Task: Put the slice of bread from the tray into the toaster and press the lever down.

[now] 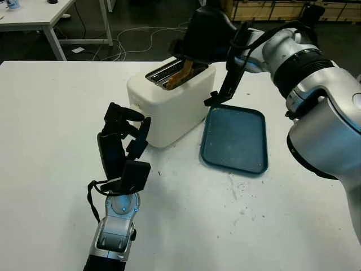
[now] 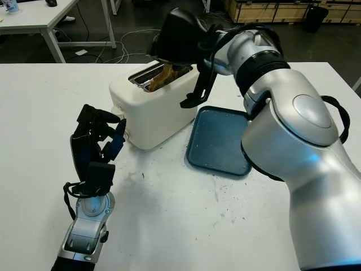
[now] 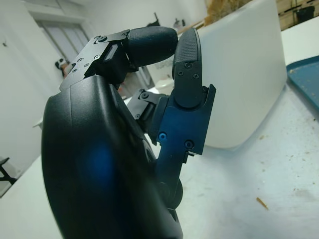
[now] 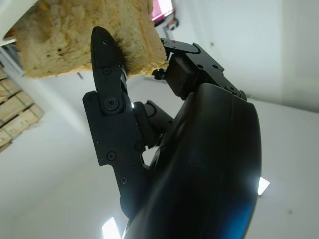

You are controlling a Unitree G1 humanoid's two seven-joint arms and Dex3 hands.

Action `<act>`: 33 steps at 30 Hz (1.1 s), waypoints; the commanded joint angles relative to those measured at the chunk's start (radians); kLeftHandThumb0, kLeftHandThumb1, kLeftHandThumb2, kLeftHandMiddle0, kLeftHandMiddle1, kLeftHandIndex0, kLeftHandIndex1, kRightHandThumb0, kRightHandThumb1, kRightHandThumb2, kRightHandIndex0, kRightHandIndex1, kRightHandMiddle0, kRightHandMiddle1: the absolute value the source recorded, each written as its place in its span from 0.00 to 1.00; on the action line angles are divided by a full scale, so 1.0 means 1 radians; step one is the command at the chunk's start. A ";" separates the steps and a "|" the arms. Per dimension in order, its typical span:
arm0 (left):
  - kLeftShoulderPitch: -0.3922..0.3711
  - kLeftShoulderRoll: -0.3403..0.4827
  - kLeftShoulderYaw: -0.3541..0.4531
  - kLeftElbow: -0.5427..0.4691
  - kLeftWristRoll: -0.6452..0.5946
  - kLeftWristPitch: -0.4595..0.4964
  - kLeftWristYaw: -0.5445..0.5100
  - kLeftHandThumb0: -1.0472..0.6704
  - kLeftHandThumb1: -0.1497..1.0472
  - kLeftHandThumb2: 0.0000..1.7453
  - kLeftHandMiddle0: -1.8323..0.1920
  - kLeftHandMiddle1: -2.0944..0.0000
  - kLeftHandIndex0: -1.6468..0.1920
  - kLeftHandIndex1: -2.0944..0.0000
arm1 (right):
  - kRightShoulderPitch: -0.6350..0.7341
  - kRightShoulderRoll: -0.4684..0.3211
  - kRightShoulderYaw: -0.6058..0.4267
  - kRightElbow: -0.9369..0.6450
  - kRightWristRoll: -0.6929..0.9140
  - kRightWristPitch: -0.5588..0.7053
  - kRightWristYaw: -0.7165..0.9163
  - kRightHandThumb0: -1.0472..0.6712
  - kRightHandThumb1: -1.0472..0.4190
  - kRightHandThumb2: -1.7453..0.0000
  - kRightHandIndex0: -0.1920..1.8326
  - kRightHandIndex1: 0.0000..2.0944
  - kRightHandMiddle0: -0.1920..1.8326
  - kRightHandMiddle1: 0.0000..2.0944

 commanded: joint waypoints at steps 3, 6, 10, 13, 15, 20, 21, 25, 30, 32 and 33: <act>0.009 -0.053 -0.007 0.002 -0.004 -0.014 0.003 0.35 0.89 0.15 0.52 0.17 0.67 0.17 | -0.024 0.038 -0.086 0.005 0.093 -0.039 0.109 0.19 0.09 0.84 0.60 0.83 0.46 0.81; 0.009 -0.054 -0.008 0.000 0.002 -0.008 0.006 0.34 0.89 0.16 0.52 0.17 0.68 0.17 | -0.030 0.054 -0.141 0.002 0.153 -0.056 0.251 0.13 0.09 0.88 0.40 0.60 0.37 0.51; 0.007 -0.055 -0.007 0.005 -0.005 -0.019 0.006 0.35 0.89 0.15 0.52 0.17 0.67 0.17 | -0.039 0.058 -0.188 -0.007 0.198 -0.077 0.348 0.11 0.09 0.96 0.27 0.26 0.34 0.09; 0.008 -0.054 -0.006 0.005 -0.013 -0.019 0.002 0.35 0.89 0.15 0.51 0.17 0.67 0.17 | -0.043 0.061 -0.226 -0.010 0.227 -0.070 0.409 0.12 0.10 0.99 0.21 0.19 0.31 0.02; 0.009 -0.053 -0.005 0.003 -0.012 -0.015 0.002 0.34 0.89 0.15 0.51 0.17 0.67 0.17 | -0.047 0.061 -0.250 -0.011 0.248 -0.061 0.450 0.12 0.11 1.00 0.18 0.18 0.30 0.01; 0.010 -0.053 -0.002 0.003 -0.019 -0.016 -0.001 0.34 0.89 0.15 0.52 0.17 0.67 0.17 | -0.044 0.057 -0.383 -0.010 0.386 -0.043 0.622 0.16 0.17 1.00 0.11 0.21 0.25 0.00; 0.011 -0.053 -0.001 0.002 -0.020 -0.013 -0.001 0.34 0.89 0.15 0.52 0.17 0.67 0.17 | -0.043 0.055 -0.421 -0.010 0.424 -0.031 0.671 0.18 0.18 1.00 0.10 0.19 0.22 0.00; 0.013 -0.048 0.003 -0.003 -0.024 -0.009 -0.006 0.34 0.89 0.15 0.52 0.17 0.67 0.17 | -0.029 0.035 -0.547 -0.024 0.550 0.017 0.773 0.16 0.15 0.99 0.10 0.17 0.20 0.00; 0.010 -0.034 0.015 -0.002 -0.026 -0.010 -0.014 0.34 0.89 0.15 0.52 0.17 0.66 0.17 | 0.112 -0.007 -0.837 -0.084 0.837 -0.107 0.674 0.25 0.09 0.97 0.20 0.36 0.35 0.07; 0.008 -0.025 0.023 -0.002 -0.023 -0.009 -0.019 0.33 0.89 0.15 0.52 0.17 0.66 0.17 | 0.221 0.009 -0.956 -0.119 0.969 -0.188 0.648 0.29 0.09 0.95 0.27 0.41 0.40 0.09; 0.006 -0.018 0.029 0.001 -0.015 -0.011 -0.018 0.33 0.89 0.15 0.52 0.17 0.66 0.17 | 0.295 0.021 -1.002 -0.144 1.025 -0.234 0.640 0.32 0.09 0.93 0.34 0.44 0.45 0.12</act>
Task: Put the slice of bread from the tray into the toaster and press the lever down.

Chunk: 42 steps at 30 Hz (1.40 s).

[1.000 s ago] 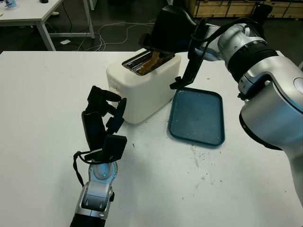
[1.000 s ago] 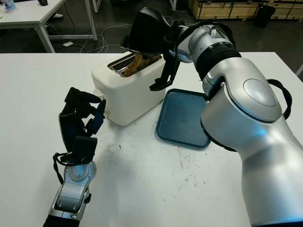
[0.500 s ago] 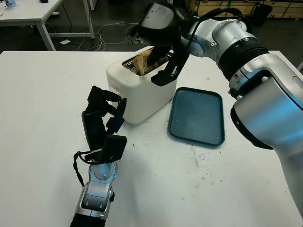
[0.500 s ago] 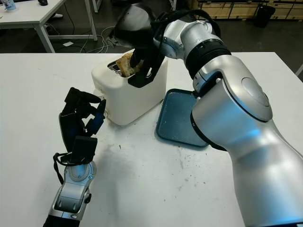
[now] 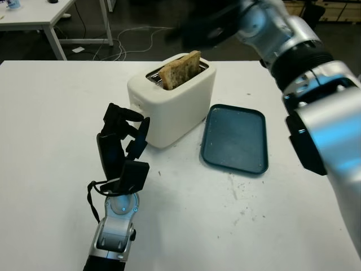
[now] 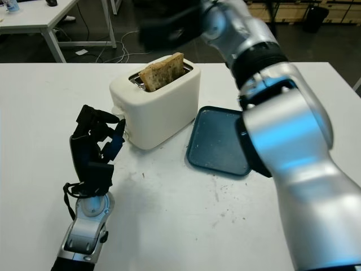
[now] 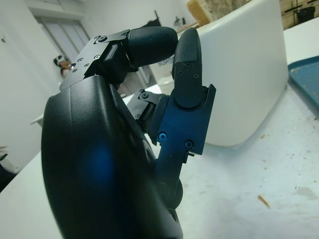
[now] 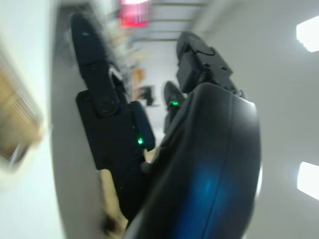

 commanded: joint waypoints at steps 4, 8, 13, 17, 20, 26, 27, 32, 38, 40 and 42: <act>-0.009 0.015 0.043 0.005 0.002 -0.023 -0.027 0.34 0.89 0.15 0.51 0.17 0.65 0.17 | 0.450 0.038 -0.111 -0.175 0.205 -0.166 0.080 0.41 0.09 0.90 0.50 0.39 0.54 0.13; -0.025 0.049 0.080 0.015 -0.002 -0.034 -0.057 0.36 0.89 0.14 0.51 0.17 0.65 0.17 | 0.824 0.102 -0.129 -0.475 0.390 -0.106 0.199 0.43 0.09 0.84 0.52 0.31 0.54 0.08; -0.051 0.079 0.111 0.031 -0.008 -0.031 -0.090 0.36 0.89 0.14 0.53 0.17 0.63 0.21 | 1.222 0.211 -0.104 -0.828 0.387 -0.050 0.110 0.43 0.09 0.81 0.54 0.28 0.56 0.05; -0.067 0.092 0.124 0.049 0.000 -0.035 -0.107 0.36 0.89 0.14 0.53 0.17 0.61 0.26 | 1.389 0.265 -0.070 -0.979 0.325 -0.037 0.079 0.43 0.09 0.82 0.55 0.30 0.57 0.05; -0.075 0.094 0.129 0.062 0.010 -0.031 -0.109 0.35 0.89 0.14 0.53 0.17 0.60 0.29 | 1.420 0.281 -0.063 -1.023 0.264 -0.036 0.049 0.42 0.09 0.84 0.54 0.34 0.58 0.04; -0.081 0.123 0.132 0.123 0.088 -0.033 -0.079 0.35 0.89 0.12 0.53 0.17 0.57 0.38 | 1.364 0.316 -0.096 -0.946 0.270 -0.069 -0.004 0.42 0.09 0.85 0.52 0.39 0.58 0.03; -0.081 0.132 0.133 0.133 0.107 -0.034 -0.074 0.35 0.89 0.12 0.53 0.17 0.57 0.40 | 1.356 0.318 -0.102 -0.938 0.270 -0.068 -0.012 0.42 0.09 0.85 0.51 0.40 0.58 0.03; -0.096 0.220 0.122 0.192 0.232 -0.052 -0.037 0.38 0.89 0.10 0.54 0.17 0.52 0.51 | 1.313 0.336 -0.130 -0.903 0.277 -0.054 -0.049 0.41 0.09 0.85 0.50 0.40 0.59 0.03; -0.146 0.361 0.083 0.228 0.412 0.002 -0.046 0.42 0.89 0.10 0.52 0.23 0.36 0.79 | 1.258 0.338 -0.144 -0.842 0.279 -0.095 -0.051 0.41 0.09 0.85 0.50 0.39 0.59 0.02; -0.171 0.400 0.074 0.236 0.432 0.023 -0.084 0.42 0.89 0.11 0.51 0.26 0.33 0.87 | 1.251 0.336 -0.147 -0.834 0.271 -0.108 -0.055 0.41 0.09 0.85 0.51 0.39 0.59 0.02; -0.200 0.445 0.067 0.252 0.430 0.012 -0.125 0.43 0.89 0.12 0.50 0.29 0.33 0.92 | 1.249 0.335 -0.149 -0.832 0.261 -0.115 -0.060 0.40 0.09 0.85 0.51 0.39 0.59 0.02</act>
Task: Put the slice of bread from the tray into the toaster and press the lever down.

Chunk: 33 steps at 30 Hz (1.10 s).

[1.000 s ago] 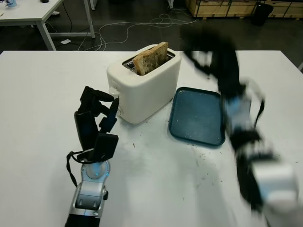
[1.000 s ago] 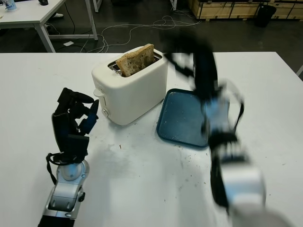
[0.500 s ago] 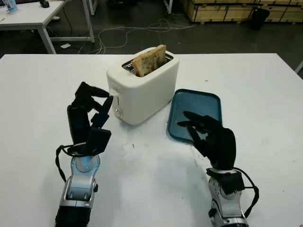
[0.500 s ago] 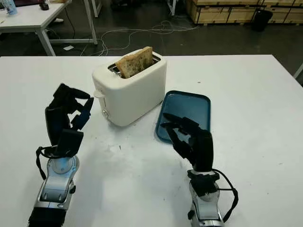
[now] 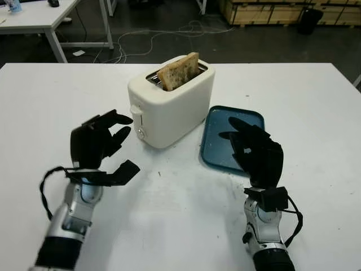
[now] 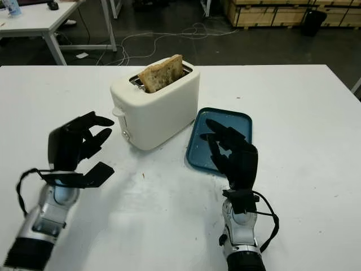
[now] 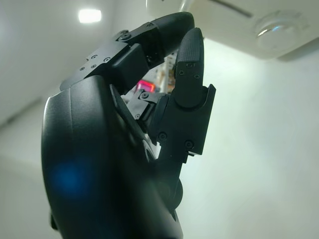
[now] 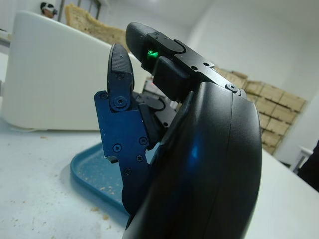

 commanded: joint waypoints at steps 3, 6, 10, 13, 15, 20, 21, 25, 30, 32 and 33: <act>-0.069 0.085 -0.021 0.038 -0.010 -0.023 -0.083 0.44 0.89 0.13 0.50 0.26 0.34 0.95 | -0.017 0.001 -0.005 0.011 -0.013 -0.028 -0.015 0.40 0.09 0.85 0.52 0.39 0.60 0.02; -0.110 0.128 -0.023 0.039 -0.042 -0.031 -0.163 0.43 0.89 0.12 0.50 0.25 0.33 0.96 | -0.015 0.001 -0.005 0.010 -0.003 -0.023 -0.010 0.39 0.09 0.85 0.51 0.39 0.60 0.02; -0.164 0.177 -0.021 0.033 -0.094 -0.048 -0.269 0.40 0.89 0.11 0.48 0.29 0.31 0.97 | -0.015 -0.003 -0.008 0.015 -0.005 -0.028 -0.011 0.40 0.09 0.85 0.51 0.39 0.60 0.02; -0.194 0.209 -0.023 0.025 -0.116 -0.054 -0.341 0.40 0.89 0.10 0.47 0.29 0.30 0.97 | -0.018 -0.004 -0.010 0.022 -0.010 -0.040 -0.013 0.40 0.09 0.85 0.51 0.39 0.60 0.02; -0.208 0.231 -0.025 0.015 -0.128 -0.057 -0.390 0.39 0.89 0.11 0.47 0.31 0.29 0.97 | -0.018 -0.004 -0.012 0.024 -0.013 -0.044 -0.016 0.40 0.09 0.85 0.51 0.39 0.60 0.01; -0.234 0.263 -0.020 -0.019 -0.158 -0.043 -0.490 0.40 0.89 0.08 0.42 0.45 0.25 0.97 | -0.010 -0.002 -0.011 0.008 -0.009 -0.023 -0.019 0.40 0.09 0.85 0.51 0.38 0.60 0.01; -0.240 0.268 -0.020 -0.021 -0.166 -0.042 -0.509 0.41 0.89 0.08 0.42 0.46 0.24 0.98 | -0.010 -0.002 -0.011 0.008 -0.005 -0.023 -0.017 0.40 0.09 0.85 0.51 0.38 0.60 0.01; -0.273 0.284 -0.025 -0.018 -0.200 -0.046 -0.590 0.44 0.89 0.06 0.41 0.56 0.21 0.98 | -0.013 -0.003 -0.011 0.016 0.000 -0.035 -0.013 0.41 0.09 0.85 0.51 0.38 0.60 0.01; -0.317 0.289 -0.045 -0.015 -0.195 -0.018 -0.669 0.43 0.89 0.06 0.38 0.72 0.18 0.98 | -0.011 -0.001 -0.014 0.011 -0.007 -0.038 -0.021 0.41 0.09 0.85 0.51 0.38 0.60 0.01; -0.329 0.290 -0.058 -0.009 -0.181 -0.013 -0.683 0.44 0.89 0.05 0.37 0.74 0.15 0.97 | -0.007 -0.003 -0.014 0.003 -0.013 -0.031 -0.025 0.40 0.09 0.85 0.51 0.37 0.60 0.01; -0.335 0.293 -0.068 -0.005 -0.172 -0.016 -0.689 0.44 0.89 0.05 0.36 0.75 0.14 0.97 | -0.006 -0.004 -0.014 0.000 -0.011 -0.028 -0.023 0.40 0.09 0.85 0.51 0.37 0.60 0.01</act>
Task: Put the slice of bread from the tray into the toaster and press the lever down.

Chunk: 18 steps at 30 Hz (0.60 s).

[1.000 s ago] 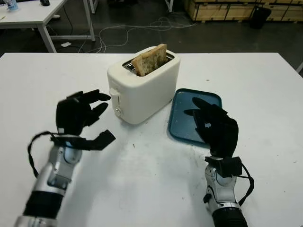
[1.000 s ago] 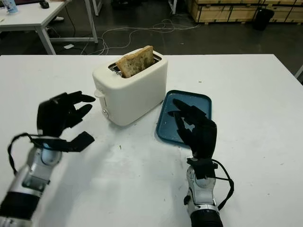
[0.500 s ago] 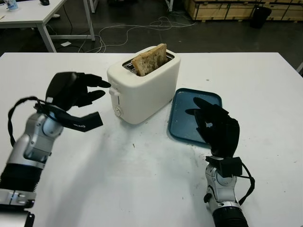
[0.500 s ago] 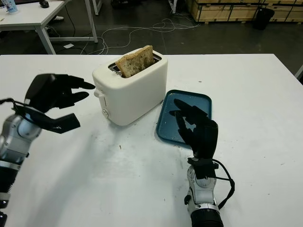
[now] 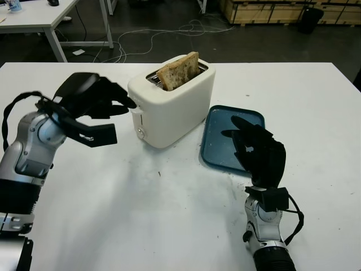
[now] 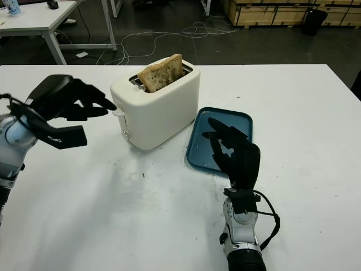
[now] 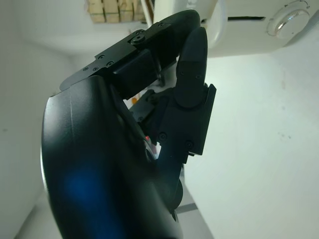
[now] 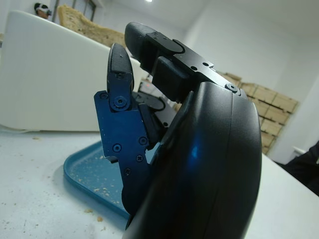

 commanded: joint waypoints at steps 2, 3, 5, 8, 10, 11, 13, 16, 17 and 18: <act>-0.027 0.021 -0.028 0.008 0.023 0.004 -0.025 0.44 0.89 0.07 0.38 0.79 0.13 0.97 | 0.000 -0.003 -0.004 -0.014 -0.005 -0.014 -0.007 0.40 0.09 0.85 0.51 0.37 0.60 0.01; -0.029 0.022 -0.033 0.009 0.026 0.003 -0.029 0.44 0.89 0.08 0.37 0.83 0.14 0.97 | 0.000 -0.004 -0.004 -0.012 -0.009 -0.017 -0.009 0.40 0.09 0.85 0.51 0.37 0.60 0.01; -0.033 0.022 -0.042 0.013 0.030 0.004 -0.034 0.44 0.89 0.09 0.35 0.87 0.16 0.99 | -0.001 -0.006 -0.004 -0.011 -0.014 -0.021 -0.012 0.40 0.09 0.85 0.51 0.37 0.60 0.01; -0.038 0.020 -0.057 0.018 0.046 0.020 -0.041 0.44 0.89 0.12 0.31 0.87 0.22 1.00 | 0.000 -0.005 -0.001 -0.012 -0.007 -0.023 -0.007 0.40 0.09 0.85 0.51 0.38 0.60 0.01; -0.039 0.019 -0.065 0.017 0.056 0.035 -0.047 0.44 0.89 0.13 0.29 0.86 0.25 1.00 | 0.001 -0.005 0.000 -0.012 0.001 -0.023 -0.001 0.40 0.09 0.85 0.51 0.38 0.60 0.01; -0.039 0.017 -0.069 0.017 0.061 0.042 -0.046 0.44 0.89 0.13 0.29 0.83 0.27 1.00 | 0.001 -0.004 0.000 -0.011 0.004 -0.025 0.001 0.40 0.09 0.85 0.51 0.38 0.60 0.01; -0.036 0.016 -0.076 0.016 0.072 0.051 -0.040 0.45 0.89 0.13 0.37 0.58 0.33 1.00 | 0.002 -0.005 0.000 -0.012 0.005 -0.027 0.002 0.40 0.09 0.85 0.51 0.38 0.61 0.01; -0.033 0.017 -0.083 0.011 0.088 0.058 -0.037 0.46 0.88 0.15 0.47 0.53 0.37 1.00 | 0.005 -0.005 0.000 -0.017 0.005 -0.024 0.004 0.40 0.09 0.85 0.51 0.38 0.61 0.01; -0.033 0.017 -0.084 0.006 0.093 0.066 -0.041 0.46 0.87 0.16 0.48 0.56 0.37 1.00 | 0.004 -0.006 0.001 -0.016 0.006 -0.028 0.007 0.40 0.09 0.85 0.51 0.38 0.61 0.01; -0.033 0.018 -0.087 -0.003 0.100 0.081 -0.050 0.46 0.87 0.18 0.47 0.59 0.38 1.00 | 0.004 -0.007 0.001 -0.013 0.007 -0.031 0.009 0.40 0.09 0.85 0.51 0.38 0.61 0.01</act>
